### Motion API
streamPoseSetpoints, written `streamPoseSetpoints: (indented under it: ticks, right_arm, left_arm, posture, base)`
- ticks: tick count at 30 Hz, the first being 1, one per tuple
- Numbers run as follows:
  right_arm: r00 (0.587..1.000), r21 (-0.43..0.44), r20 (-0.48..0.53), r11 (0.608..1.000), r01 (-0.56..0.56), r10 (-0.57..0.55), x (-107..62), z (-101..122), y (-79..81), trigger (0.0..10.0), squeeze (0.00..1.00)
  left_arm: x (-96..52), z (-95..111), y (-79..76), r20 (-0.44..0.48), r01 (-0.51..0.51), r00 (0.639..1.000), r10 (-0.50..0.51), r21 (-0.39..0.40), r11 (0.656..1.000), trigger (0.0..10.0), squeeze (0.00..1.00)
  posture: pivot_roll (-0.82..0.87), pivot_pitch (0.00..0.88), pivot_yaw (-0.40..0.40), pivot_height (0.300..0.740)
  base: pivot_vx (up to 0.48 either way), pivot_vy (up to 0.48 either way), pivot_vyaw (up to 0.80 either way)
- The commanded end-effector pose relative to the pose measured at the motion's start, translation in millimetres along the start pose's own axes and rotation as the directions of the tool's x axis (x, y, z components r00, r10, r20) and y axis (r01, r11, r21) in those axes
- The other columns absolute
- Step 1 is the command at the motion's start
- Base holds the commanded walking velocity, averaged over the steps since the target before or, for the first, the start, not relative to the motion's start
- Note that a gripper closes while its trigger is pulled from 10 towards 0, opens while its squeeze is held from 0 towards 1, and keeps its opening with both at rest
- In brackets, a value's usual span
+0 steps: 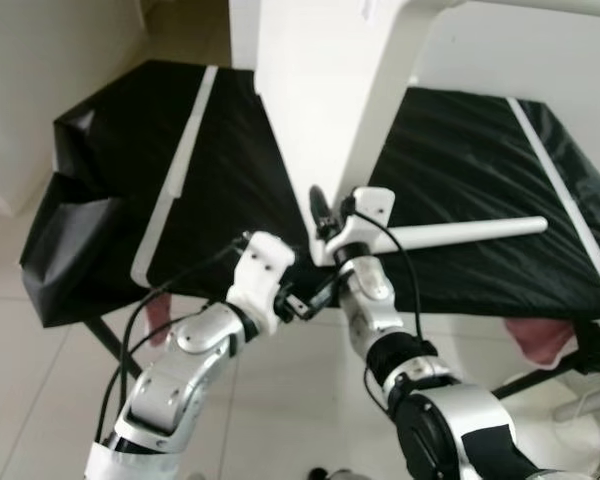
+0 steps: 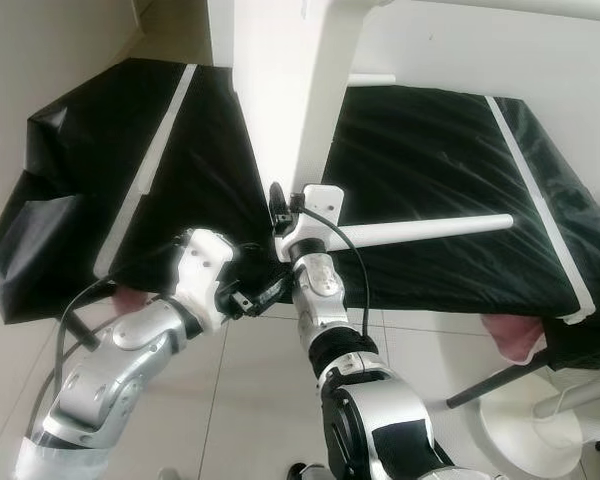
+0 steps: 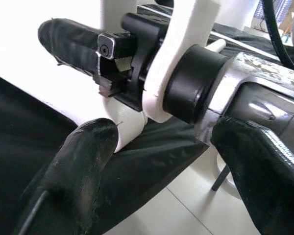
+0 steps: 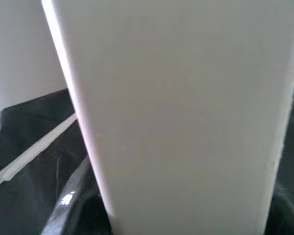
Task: Building children table
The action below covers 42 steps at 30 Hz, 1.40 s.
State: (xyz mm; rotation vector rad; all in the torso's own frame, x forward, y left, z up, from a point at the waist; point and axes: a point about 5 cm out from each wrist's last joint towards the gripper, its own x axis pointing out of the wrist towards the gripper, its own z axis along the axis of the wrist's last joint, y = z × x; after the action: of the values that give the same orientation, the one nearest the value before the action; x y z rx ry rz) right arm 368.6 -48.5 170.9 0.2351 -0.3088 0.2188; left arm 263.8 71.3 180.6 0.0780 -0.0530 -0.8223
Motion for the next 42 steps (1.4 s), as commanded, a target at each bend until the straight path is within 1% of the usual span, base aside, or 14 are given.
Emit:
streamPoseSetpoints:
  ticks: [1, 5, 9, 11, 12, 13, 16, 17, 25, 26, 31, 34, 38, 42]
  right_arm:
    - [0.997, 0.068, -0.054, 0.996, -0.050, 0.054, -7.0, -12.8, 33.5, 10.0, 1.00]
    - [0.998, 0.071, -0.049, 0.996, -0.046, 0.049, -7.9, -12.8, 31.3, 10.0, 1.00]
    - [0.996, 0.089, -0.012, 0.992, -0.092, 0.093, -11.4, -9.4, 29.9, 10.0, 1.00]
    - [0.995, 0.088, -0.001, 0.991, -0.098, 0.098, -12.1, -8.1, 29.5, 10.0, 1.00]
    - [0.995, 0.077, 0.017, 0.992, -0.101, 0.100, -13.7, -5.4, 27.3, 10.0, 0.44]
    - [0.994, 0.068, 0.032, 0.992, -0.102, 0.100, -15.7, -3.1, 25.4, 10.0, 0.00]
    - [0.994, 0.063, 0.040, 0.993, -0.104, 0.102, -17.0, -1.7, 24.2, 10.0, 0.00]
    - [0.991, 0.045, 0.041, 0.991, -0.129, 0.127, -27.7, -3.2, 21.1, 10.0, 0.00]
    - [0.989, 0.013, 0.024, 0.989, -0.147, 0.146, -47.1, -8.5, 11.0, 10.0, 0.00]
    - [0.988, -0.006, 0.018, 0.988, -0.156, 0.156, -55.2, -9.1, 4.8, 10.0, 0.00]
    - [0.986, -0.034, 0.014, 0.986, -0.163, 0.163, -67.0, -5.1, -5.7, 10.0, 0.00]
    - [0.984, -0.070, -0.014, 0.981, -0.179, 0.178, -85.2, 1.3, -24.3, 10.0, 0.00]
    - [0.975, -0.088, -0.058, 0.971, -0.220, 0.216, -98.9, 2.7, -33.7, 10.0, 0.00]
    - [0.970, -0.115, -0.089, 0.965, -0.237, 0.228, -109.1, 3.6, -43.3, 10.0, 0.00]
  left_arm:
    - [-2.9, 1.3, -0.8, -0.009, -0.021, 1.000, 0.021, -0.008, 1.000, 10.0, 0.00]
    - [-4.0, 1.2, -1.7, -0.014, -0.008, 1.000, 0.008, -0.015, 1.000, 10.0, 0.00]
    - [-7.2, 3.7, -13.4, -0.024, 0.101, 0.995, -0.101, 0.004, 0.995, 10.0, 0.00]
    - [-7.5, 3.8, -15.3, -0.026, 0.116, 0.993, -0.116, 0.007, 0.993, 10.0, 0.00]
    - [-6.1, 4.2, -16.6, -0.025, 0.119, 0.993, -0.118, 0.009, 0.993, 10.0, 0.00]
    - [-4.7, 4.5, -17.9, -0.023, 0.122, 0.992, -0.121, 0.009, 0.993, 10.0, 0.00]
    - [-3.7, 4.7, -18.4, -0.022, 0.123, 0.992, -0.123, 0.010, 0.992, 10.0, 0.00]
    - [-1.3, 3.6, -20.3, -0.023, 0.134, 0.991, -0.133, 0.022, 0.991, 10.0, 0.00]
    - [3.3, 4.2, -18.9, -0.021, 0.137, 0.990, -0.136, 0.041, 0.990, 10.0, 0.00]
    - [4.9, 5.5, -17.2, -0.020, 0.137, 0.990, -0.136, 0.040, 0.990, 10.0, 0.00]
    - [5.9, 4.8, -17.2, -0.024, 0.149, 0.989, -0.149, 0.041, 0.988, 10.0, 0.00]
    - [7.9, -2.7, -19.6, -0.051, 0.203, 0.978, -0.200, 0.051, 0.978, 10.0, 0.00]
    - [9.5, -10.4, -18.7, -0.088, 0.226, 0.972, -0.220, 0.077, 0.971, 10.0, 0.00]
    - [11.0, -14.8, -18.6, -0.099, 0.233, 0.969, -0.226, 0.071, 0.970, 10.0, 0.00]
  posture:
    - [0.18, 0.131, -0.086, 0.740]
    - [0.18, 0.131, -0.087, 0.740]
    - [0.18, 0.126, -0.088, 0.740]
    - [0.17, 0.125, -0.087, 0.740]
    - [0.17, 0.123, -0.086, 0.740]
    - [0.17, 0.123, -0.086, 0.740]
    - [0.17, 0.117, -0.087, 0.740]
    - [0.16, 0.106, -0.085, 0.740]
    - [0.15, 0.088, -0.081, 0.740]
    - [0.14, 0.077, -0.076, 0.740]
    - [0.13, 0.069, -0.069, 0.740]
    - [0.11, 0.054, -0.064, 0.740]
    - [0.09, 0.041, -0.056, 0.740]
    - [0.08, 0.033, -0.050, 0.740]
  base:
    - [0.000, 0.000, 0.00]
    - [0.000, 0.000, 0.00]
    - [0.000, 0.000, 0.00]
    - [0.000, 0.000, 0.00]
    - [0.000, 0.000, 0.00]
    - [0.000, 0.000, 0.00]
    - [0.000, 0.000, 0.00]
    - [0.000, 0.000, 0.00]
    - [0.000, 0.000, 0.00]
    - [0.000, 0.000, 0.00]
    - [0.000, 0.000, 0.00]
    - [0.000, 0.000, 0.00]
    - [0.000, 0.000, 0.00]
    - [0.000, 0.000, 0.00]
